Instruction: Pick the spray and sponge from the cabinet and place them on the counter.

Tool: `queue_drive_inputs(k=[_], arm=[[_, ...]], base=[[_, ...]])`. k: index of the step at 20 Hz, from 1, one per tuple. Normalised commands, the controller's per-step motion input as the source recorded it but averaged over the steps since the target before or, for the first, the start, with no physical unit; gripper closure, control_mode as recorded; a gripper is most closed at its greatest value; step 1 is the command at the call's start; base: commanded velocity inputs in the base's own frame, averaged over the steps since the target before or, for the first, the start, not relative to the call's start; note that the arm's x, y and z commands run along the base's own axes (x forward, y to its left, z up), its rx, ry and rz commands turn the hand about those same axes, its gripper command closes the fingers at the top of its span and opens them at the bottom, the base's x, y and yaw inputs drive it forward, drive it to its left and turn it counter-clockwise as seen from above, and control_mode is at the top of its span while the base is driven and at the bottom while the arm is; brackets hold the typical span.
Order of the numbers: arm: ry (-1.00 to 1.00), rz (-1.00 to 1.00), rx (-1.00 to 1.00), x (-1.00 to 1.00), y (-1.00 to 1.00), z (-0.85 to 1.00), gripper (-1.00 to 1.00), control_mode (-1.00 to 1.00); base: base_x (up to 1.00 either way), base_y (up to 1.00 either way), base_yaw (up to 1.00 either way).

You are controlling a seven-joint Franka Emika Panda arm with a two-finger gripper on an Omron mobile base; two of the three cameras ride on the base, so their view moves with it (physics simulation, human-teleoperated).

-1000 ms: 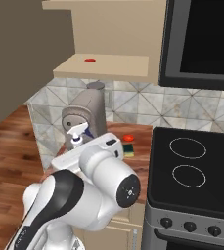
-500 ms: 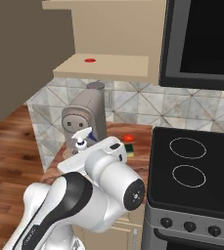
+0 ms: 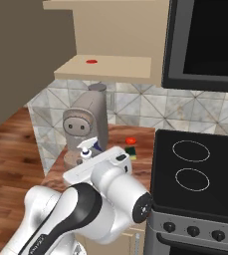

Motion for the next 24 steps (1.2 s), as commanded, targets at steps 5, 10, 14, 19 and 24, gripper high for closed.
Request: queue_drive_inputs(k=[5, 10, 14, 19, 24], arm=[[-0.01, -0.02, 0.05, 0.0, 0.0, -0.14, 1.0, -1.0], [-0.02, -0.04, 0.02, 0.01, 0.0, -0.09, 1.0, -1.0], [-0.01, -0.06, 0.0, 0.06, 0.0, -0.08, 1.0, -1.0], [0.0, -0.07, 0.0, 0.09, 0.0, -0.08, 1.0, -1.0], [-0.01, -0.06, 0.0, 0.13, 0.0, -0.08, 1.0, -1.0]], base=[[0.0, 0.0, 0.0], [0.0, 0.0, 0.0], [0.0, 0.0, 0.0], [0.0, 0.0, 0.0], [0.0, 0.0, 0.0]])
